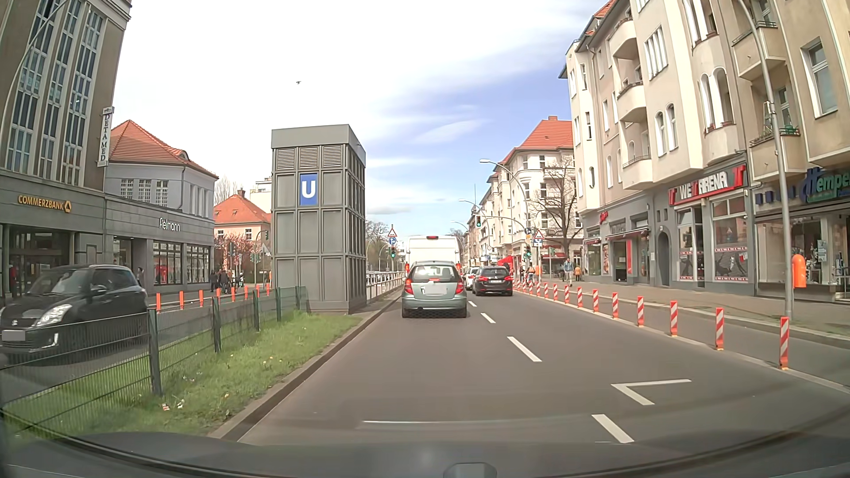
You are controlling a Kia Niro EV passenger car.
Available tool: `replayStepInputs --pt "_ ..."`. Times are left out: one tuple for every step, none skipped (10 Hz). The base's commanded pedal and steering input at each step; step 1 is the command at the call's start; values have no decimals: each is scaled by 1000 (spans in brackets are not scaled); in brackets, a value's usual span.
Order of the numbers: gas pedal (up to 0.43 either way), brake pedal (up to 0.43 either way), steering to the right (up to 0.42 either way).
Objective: Follow the waypoints while adhering to traffic rules and regulations
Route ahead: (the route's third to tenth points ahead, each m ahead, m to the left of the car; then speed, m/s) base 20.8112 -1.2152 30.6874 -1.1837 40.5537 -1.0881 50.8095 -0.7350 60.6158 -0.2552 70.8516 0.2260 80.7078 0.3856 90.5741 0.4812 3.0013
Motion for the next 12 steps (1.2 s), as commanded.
replayStepInputs --pt "0 6 1" --pt "0 6 1" --pt "0 6 1" --pt "0 6 1" --pt "0 6 1" --pt "0 6 1" --pt "0 6 1" --pt "0 6 1" --pt "0 6 1" --pt "0 6 1" --pt "0 6 1" --pt "0 6 1"
